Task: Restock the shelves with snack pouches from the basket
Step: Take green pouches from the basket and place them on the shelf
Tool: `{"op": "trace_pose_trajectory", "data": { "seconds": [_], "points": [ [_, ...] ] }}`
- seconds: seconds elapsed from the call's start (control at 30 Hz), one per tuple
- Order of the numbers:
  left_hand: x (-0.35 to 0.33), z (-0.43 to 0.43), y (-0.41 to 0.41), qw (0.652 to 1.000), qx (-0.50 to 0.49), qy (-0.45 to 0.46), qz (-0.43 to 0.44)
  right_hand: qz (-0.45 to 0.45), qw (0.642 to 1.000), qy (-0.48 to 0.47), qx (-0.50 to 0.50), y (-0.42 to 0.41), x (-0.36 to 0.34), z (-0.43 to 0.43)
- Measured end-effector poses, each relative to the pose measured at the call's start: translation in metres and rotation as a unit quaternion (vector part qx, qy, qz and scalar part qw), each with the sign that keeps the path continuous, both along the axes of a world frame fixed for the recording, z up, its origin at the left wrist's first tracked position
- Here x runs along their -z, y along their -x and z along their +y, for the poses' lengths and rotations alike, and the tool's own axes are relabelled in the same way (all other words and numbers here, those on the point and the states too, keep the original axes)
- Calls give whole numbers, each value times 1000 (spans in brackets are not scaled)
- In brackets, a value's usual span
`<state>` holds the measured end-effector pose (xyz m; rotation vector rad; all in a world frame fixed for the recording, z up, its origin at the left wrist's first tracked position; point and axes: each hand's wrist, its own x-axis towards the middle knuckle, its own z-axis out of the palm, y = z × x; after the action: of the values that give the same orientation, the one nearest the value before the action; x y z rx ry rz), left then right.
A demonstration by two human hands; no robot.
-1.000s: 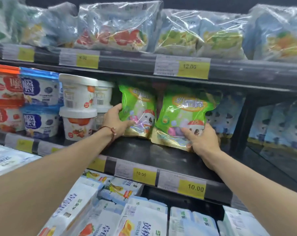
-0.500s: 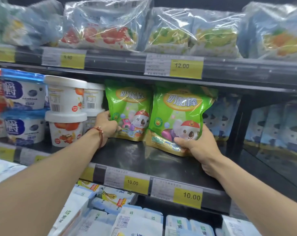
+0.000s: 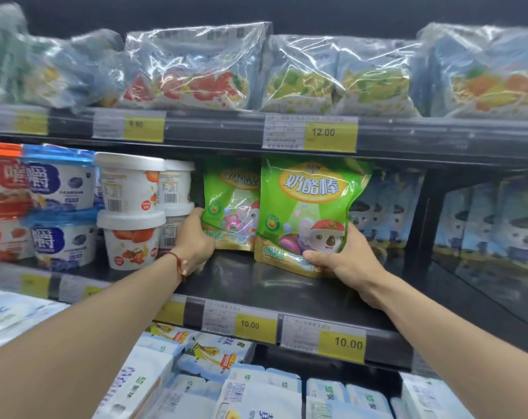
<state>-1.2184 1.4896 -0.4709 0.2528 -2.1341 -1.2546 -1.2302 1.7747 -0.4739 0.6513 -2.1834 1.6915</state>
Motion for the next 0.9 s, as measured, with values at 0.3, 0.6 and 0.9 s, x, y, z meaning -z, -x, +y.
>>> {"op": "trace_pose_trajectory", "data": {
  "seconds": [0.3, 0.6, 0.9],
  "points": [
    [1, -5, -30, 993, 4, 115, -18, -27, 999, -17, -26, 9, -1, -51],
    [1, -12, -30, 999, -19, 18, 22, -27, 998, -28, -53, 18, -2, -92],
    [-1, -7, -39, 1000, 0, 25, 1, -41, 996, -31, -70, 20, -2, -90]
  ]
}}
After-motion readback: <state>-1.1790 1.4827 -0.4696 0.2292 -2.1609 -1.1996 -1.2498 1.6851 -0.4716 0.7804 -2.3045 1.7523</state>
